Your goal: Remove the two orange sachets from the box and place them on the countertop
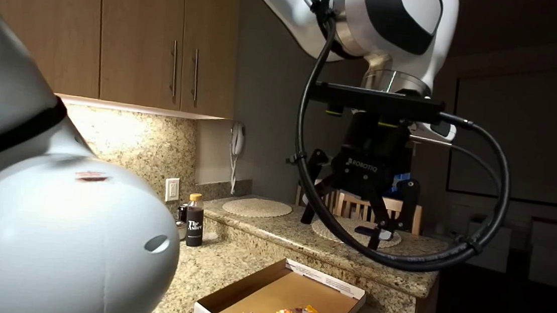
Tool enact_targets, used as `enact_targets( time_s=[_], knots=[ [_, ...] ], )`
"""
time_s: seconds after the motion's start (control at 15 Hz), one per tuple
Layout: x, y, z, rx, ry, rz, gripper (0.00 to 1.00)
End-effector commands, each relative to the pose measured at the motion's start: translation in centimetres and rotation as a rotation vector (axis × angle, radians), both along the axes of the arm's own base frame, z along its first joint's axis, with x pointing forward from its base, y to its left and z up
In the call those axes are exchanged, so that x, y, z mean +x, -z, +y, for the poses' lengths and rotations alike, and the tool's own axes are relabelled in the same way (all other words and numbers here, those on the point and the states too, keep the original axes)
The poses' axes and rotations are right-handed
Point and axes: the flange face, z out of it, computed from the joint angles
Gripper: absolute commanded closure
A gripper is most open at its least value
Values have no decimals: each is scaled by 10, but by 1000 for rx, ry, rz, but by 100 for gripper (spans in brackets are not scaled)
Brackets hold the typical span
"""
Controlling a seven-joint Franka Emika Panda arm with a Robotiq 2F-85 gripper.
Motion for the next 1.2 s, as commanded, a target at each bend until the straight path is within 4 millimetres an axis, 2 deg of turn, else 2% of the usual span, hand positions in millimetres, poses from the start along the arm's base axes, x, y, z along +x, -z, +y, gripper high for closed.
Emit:
enact_targets(
  time_s=[0.0, 0.33, 0.47, 0.8, 0.93, 1.07, 1.13],
  knots=[
    [15, -5, 23, 19, -27, -16, 0],
    [44, -21, 84, 56, -92, -119, 0],
    [59, -21, 113, 36, -110, -162, 0],
    [96, 9, 184, -76, -94, -305, 0],
    [112, 28, 214, -125, -70, -351, 0],
    [120, 50, 233, -164, -59, -335, 0],
    [121, 57, 233, -173, -30, -315, 0]
  ],
)
